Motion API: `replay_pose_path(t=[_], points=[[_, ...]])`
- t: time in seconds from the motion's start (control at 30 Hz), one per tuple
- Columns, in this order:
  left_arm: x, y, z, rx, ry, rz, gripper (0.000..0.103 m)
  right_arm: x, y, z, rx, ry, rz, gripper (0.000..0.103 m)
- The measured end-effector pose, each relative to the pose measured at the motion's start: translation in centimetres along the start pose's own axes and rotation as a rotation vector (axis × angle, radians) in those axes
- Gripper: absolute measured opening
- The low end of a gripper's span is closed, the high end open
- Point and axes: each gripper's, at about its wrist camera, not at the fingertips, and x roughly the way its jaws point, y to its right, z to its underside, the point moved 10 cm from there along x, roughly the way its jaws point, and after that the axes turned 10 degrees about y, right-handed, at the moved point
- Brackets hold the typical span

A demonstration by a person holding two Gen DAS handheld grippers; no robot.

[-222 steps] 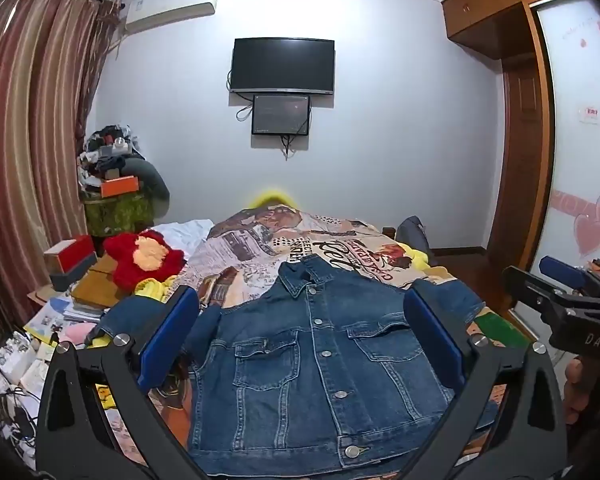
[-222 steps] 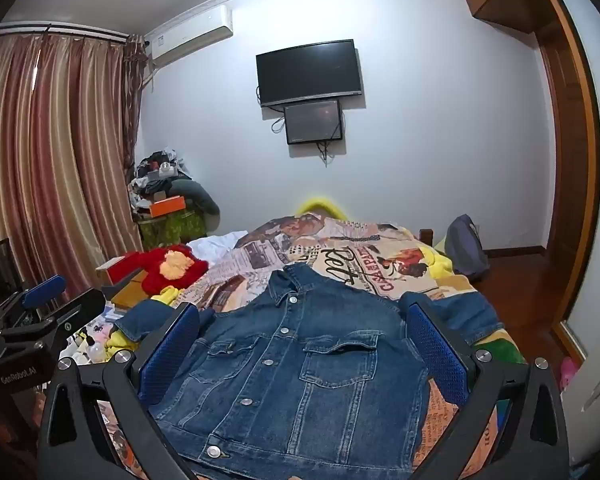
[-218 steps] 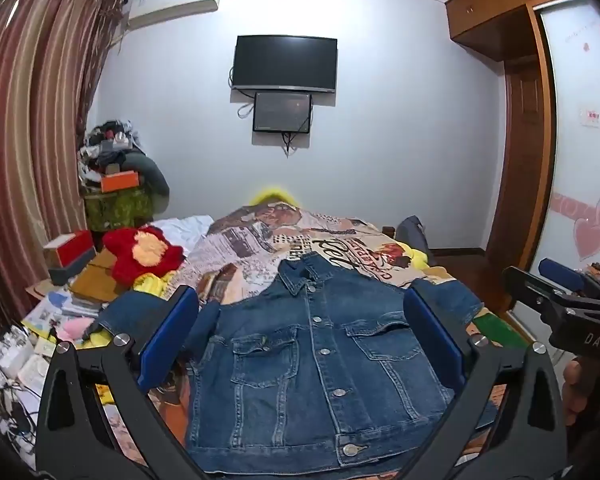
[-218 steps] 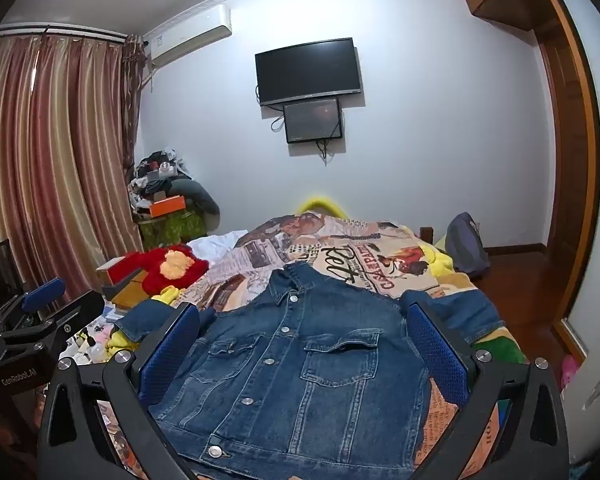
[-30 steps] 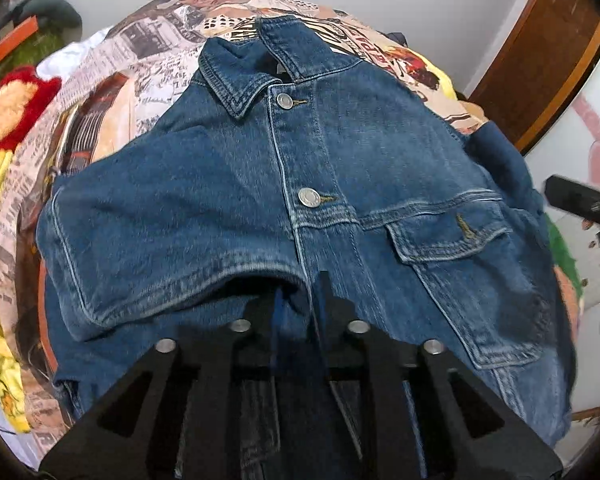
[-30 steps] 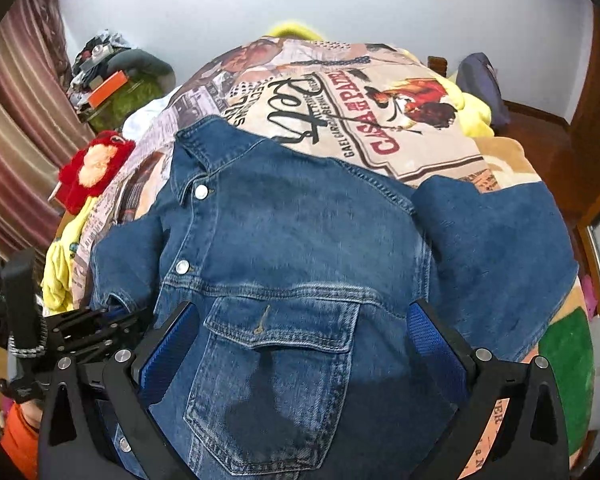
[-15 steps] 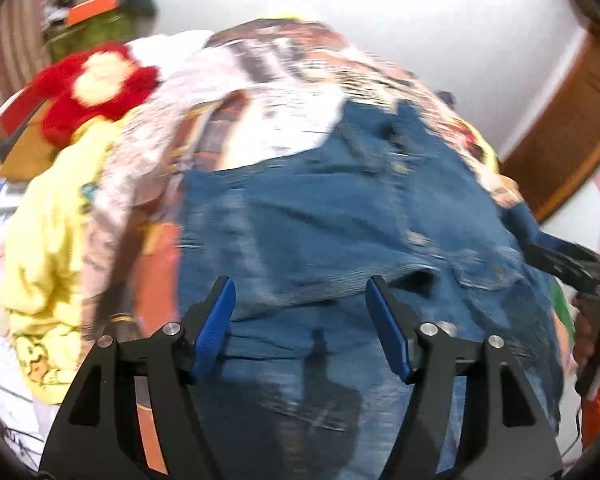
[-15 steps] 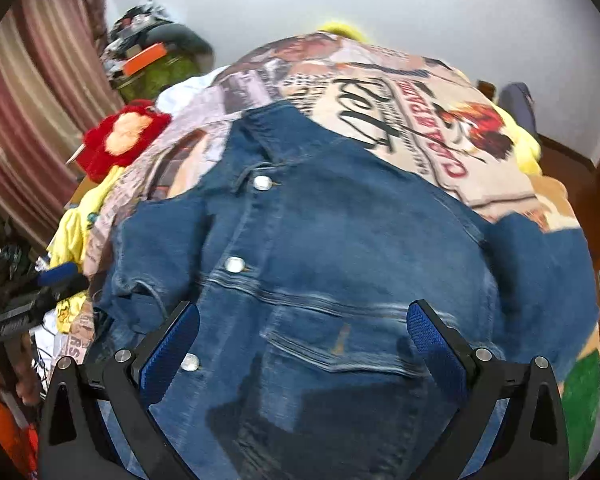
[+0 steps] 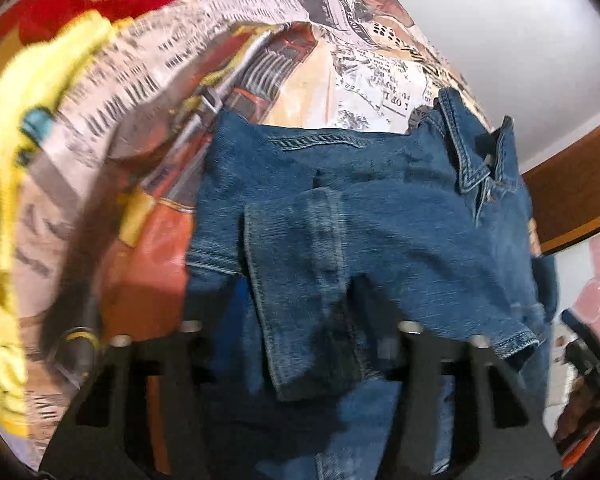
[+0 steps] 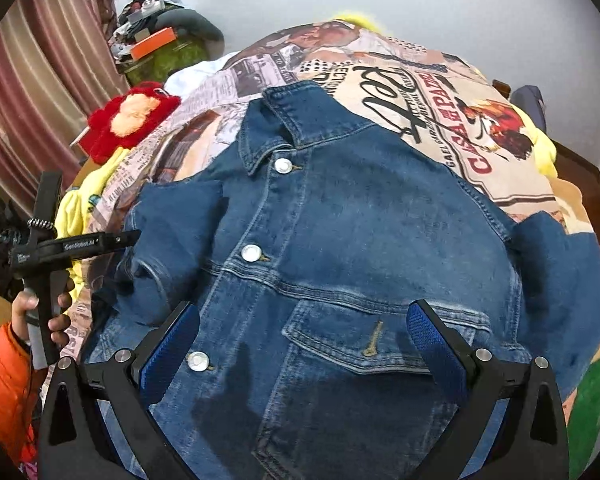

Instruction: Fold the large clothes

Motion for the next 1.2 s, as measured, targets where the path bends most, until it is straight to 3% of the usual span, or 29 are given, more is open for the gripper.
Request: replay_pose_path(t=[0.07,0.17,0.27,0.43,0.47,0.67,0.83,1.2], points=[[0.0,0.2,-0.1,-0.017,0.002,0.011,0.038,0.0,0.8,0.2,0.004,-0.002,0.015,0.103],[-0.8,1.1,-0.3,0.03,0.02,-0.019,0.022,0.0,1.8,0.4,0.014,-0.005,0.028,0.103],[-2.2,3.0,-1.4,0.086,0.046,-0.028,0.014,-0.2,2.6,0.5,0.032,0.0,0.03,0.103],[-5.3,8.5,-4.0,0.219,0.146,-0.017,0.011,-1.3,3.7,0.1,0.055,0.032,0.032,0.103],[-5.8,10.0,-4.4,0.242,0.161,-0.005,0.006,-1.6,4.0,0.0,0.06,0.038,0.033,0.103],[-7.0,18.6,-4.8,0.364,0.193,0.089,0.006,-3.5,5.9,0.0,0.09,0.068,0.051,0.103],[-5.8,25.4,-2.5,0.478,0.161,0.149,0.006,-5.1,8.0,0.4,0.109,0.084,0.08,0.103],[-1.3,34.2,5.8,0.638,-0.059,0.245,0.006,-7.4,11.6,2.0,0.149,0.087,0.131,0.103]])
